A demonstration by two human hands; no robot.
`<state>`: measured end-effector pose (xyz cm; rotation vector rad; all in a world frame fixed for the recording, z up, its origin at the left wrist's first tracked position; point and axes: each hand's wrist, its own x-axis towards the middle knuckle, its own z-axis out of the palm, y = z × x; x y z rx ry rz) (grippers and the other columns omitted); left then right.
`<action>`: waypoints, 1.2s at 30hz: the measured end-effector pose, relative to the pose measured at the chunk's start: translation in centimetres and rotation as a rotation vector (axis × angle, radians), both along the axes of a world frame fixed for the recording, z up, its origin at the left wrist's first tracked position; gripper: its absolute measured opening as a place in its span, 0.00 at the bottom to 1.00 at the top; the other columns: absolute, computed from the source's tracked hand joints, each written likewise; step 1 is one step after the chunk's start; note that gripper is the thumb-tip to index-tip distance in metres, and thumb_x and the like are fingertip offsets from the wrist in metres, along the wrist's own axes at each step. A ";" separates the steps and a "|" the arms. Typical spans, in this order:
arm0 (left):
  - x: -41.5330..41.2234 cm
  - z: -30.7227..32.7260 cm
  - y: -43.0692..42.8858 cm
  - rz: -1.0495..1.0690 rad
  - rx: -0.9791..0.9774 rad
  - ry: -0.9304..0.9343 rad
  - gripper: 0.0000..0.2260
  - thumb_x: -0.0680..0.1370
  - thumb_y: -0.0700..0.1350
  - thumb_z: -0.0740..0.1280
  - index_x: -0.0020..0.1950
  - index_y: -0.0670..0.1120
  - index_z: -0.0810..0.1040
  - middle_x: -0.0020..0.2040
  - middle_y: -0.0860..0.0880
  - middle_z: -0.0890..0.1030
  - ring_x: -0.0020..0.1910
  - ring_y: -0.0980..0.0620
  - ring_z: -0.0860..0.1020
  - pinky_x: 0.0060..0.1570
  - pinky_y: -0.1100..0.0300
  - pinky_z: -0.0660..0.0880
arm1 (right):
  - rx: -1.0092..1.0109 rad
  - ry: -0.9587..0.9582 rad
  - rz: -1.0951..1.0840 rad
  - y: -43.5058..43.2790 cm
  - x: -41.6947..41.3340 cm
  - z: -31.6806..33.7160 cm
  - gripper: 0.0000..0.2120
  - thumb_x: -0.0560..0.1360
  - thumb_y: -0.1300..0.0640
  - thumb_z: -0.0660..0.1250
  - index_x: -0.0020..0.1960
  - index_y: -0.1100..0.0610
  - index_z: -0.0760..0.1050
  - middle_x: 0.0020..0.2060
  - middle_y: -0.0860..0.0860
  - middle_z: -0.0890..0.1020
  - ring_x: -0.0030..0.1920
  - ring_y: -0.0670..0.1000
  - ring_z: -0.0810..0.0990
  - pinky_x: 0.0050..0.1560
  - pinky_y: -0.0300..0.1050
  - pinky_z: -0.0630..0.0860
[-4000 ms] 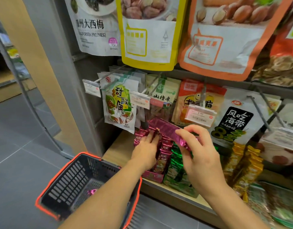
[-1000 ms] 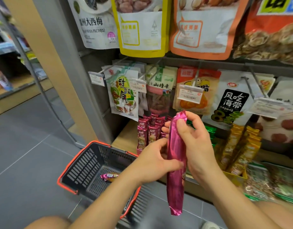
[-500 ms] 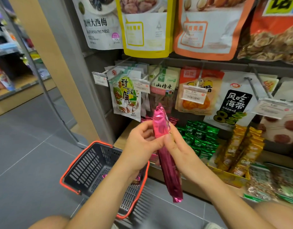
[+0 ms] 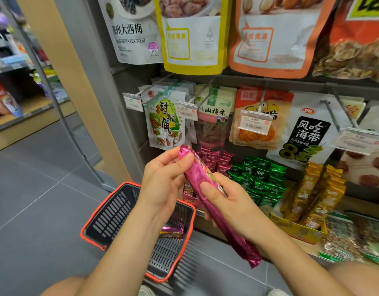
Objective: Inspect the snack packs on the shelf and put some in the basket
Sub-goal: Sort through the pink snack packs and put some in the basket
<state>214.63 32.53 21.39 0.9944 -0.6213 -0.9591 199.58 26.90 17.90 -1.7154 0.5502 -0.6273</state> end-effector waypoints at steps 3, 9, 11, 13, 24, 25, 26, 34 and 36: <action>-0.1 0.0 0.0 -0.006 0.010 0.044 0.11 0.66 0.42 0.72 0.46 0.41 0.82 0.38 0.46 0.82 0.36 0.51 0.80 0.38 0.62 0.80 | 0.001 0.007 -0.003 0.0 0.0 -0.1 0.17 0.73 0.33 0.63 0.51 0.44 0.75 0.30 0.50 0.81 0.29 0.48 0.80 0.30 0.44 0.76; 0.2 0.0 0.0 -0.020 -0.009 -0.110 0.07 0.72 0.46 0.71 0.47 0.46 0.86 0.43 0.46 0.85 0.42 0.51 0.83 0.42 0.63 0.79 | -0.199 0.089 -0.136 -0.2 -0.2 -0.5 0.16 0.72 0.32 0.62 0.51 0.43 0.73 0.38 0.47 0.80 0.35 0.49 0.79 0.38 0.47 0.76; 0.6 0.1 0.0 0.015 0.047 -0.296 0.09 0.77 0.48 0.67 0.49 0.48 0.86 0.47 0.47 0.86 0.48 0.51 0.83 0.46 0.61 0.79 | -0.322 0.157 -0.212 -0.2 -0.5 -0.6 0.15 0.72 0.32 0.61 0.52 0.40 0.71 0.36 0.44 0.80 0.33 0.43 0.77 0.33 0.38 0.71; 0.9 0.0 -0.1 0.103 0.151 -0.560 0.12 0.80 0.50 0.65 0.49 0.46 0.85 0.44 0.46 0.86 0.47 0.47 0.83 0.50 0.52 0.80 | -0.439 0.219 -0.287 0.1 -0.6 -0.7 0.14 0.73 0.33 0.61 0.52 0.40 0.69 0.34 0.42 0.79 0.34 0.42 0.78 0.31 0.35 0.70; 1.4 0.0 0.4 0.403 0.193 -0.783 0.15 0.82 0.49 0.61 0.39 0.49 0.81 0.32 0.52 0.83 0.30 0.55 0.81 0.34 0.57 0.78 | -0.598 0.316 -0.286 0.9 0.2 -0.8 0.26 0.70 0.34 0.66 0.62 0.38 0.60 0.47 0.42 0.77 0.41 0.45 0.77 0.39 0.45 0.76; 1.8 -0.1 0.3 0.428 0.184 -0.716 0.14 0.82 0.49 0.62 0.40 0.48 0.81 0.34 0.50 0.83 0.34 0.51 0.82 0.38 0.50 0.80 | -0.537 0.313 -0.222 0.8 0.1 -0.7 0.28 0.68 0.33 0.67 0.63 0.36 0.58 0.48 0.41 0.78 0.41 0.44 0.78 0.40 0.45 0.76; 2.2 -0.1 0.3 0.453 0.174 -0.647 0.14 0.81 0.49 0.62 0.40 0.48 0.81 0.35 0.50 0.83 0.37 0.48 0.82 0.42 0.45 0.80 | -0.453 0.310 -0.148 0.6 0.1 -0.6 0.30 0.68 0.33 0.67 0.64 0.33 0.57 0.49 0.41 0.79 0.41 0.44 0.79 0.40 0.45 0.78; 3.1 0.9 0.9 0.390 0.059 -0.362 0.10 0.80 0.39 0.66 0.45 0.49 0.84 0.40 0.52 0.85 0.40 0.57 0.81 0.37 0.66 0.77 | -0.289 0.290 -0.040 0.3 -0.1 -1.3 0.19 0.71 0.39 0.70 0.58 0.40 0.68 0.40 0.41 0.80 0.37 0.39 0.79 0.35 0.35 0.75; 3.3 1.4 1.1 0.299 0.043 -0.395 0.06 0.78 0.43 0.67 0.49 0.50 0.84 0.43 0.52 0.85 0.42 0.58 0.81 0.38 0.66 0.77 | -0.362 0.346 -0.096 0.2 -0.2 -1.4 0.19 0.71 0.38 0.69 0.57 0.41 0.67 0.42 0.42 0.80 0.39 0.40 0.80 0.37 0.37 0.76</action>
